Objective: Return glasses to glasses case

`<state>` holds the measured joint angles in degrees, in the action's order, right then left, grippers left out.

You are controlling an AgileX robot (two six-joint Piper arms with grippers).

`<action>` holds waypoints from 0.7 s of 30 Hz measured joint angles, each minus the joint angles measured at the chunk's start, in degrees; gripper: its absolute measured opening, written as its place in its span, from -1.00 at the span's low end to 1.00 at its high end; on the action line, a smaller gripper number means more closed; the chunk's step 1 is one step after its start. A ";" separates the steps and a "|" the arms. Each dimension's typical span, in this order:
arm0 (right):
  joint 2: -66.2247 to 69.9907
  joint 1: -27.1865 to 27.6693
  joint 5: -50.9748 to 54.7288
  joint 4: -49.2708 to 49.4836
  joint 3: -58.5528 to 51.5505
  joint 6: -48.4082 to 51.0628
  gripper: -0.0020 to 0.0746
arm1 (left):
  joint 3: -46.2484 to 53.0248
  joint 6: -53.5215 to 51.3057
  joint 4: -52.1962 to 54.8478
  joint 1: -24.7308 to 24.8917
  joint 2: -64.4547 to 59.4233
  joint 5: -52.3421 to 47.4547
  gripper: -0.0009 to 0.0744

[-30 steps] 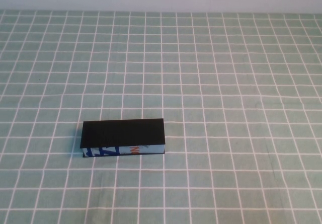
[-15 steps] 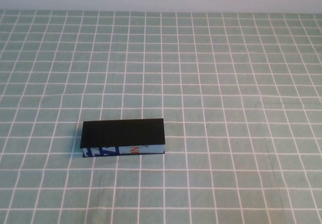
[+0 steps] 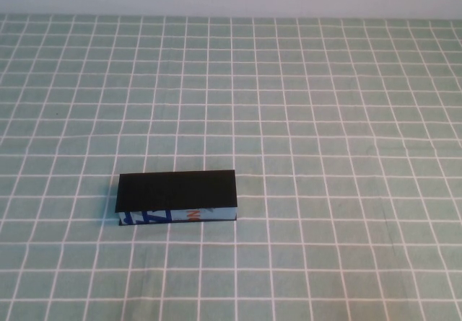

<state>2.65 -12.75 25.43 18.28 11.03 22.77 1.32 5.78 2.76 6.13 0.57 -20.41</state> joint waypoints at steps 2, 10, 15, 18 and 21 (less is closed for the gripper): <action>-1.00 1.41 0.00 -4.22 0.00 -3.95 -0.98 | 0.00 0.00 0.00 0.00 0.00 0.00 -0.97; -3.19 3.73 2.29 -24.23 -0.11 -27.72 -0.98 | 0.00 0.00 0.00 0.00 0.00 0.00 -0.97; -3.41 4.32 -1.04 -25.38 -4.59 -29.55 -0.98 | 0.00 0.09 0.00 0.00 0.00 0.00 -0.97; -3.41 5.89 -3.49 -23.94 -9.42 -29.77 -0.98 | 0.00 0.09 0.00 0.00 0.00 0.00 -0.97; -3.41 7.69 -3.79 -22.85 -12.16 -29.89 -0.98 | 0.00 0.09 0.00 0.00 0.00 0.00 -0.97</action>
<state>-0.76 -5.06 21.63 -4.57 -1.14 -7.13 1.32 5.87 2.76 6.13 0.57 -20.41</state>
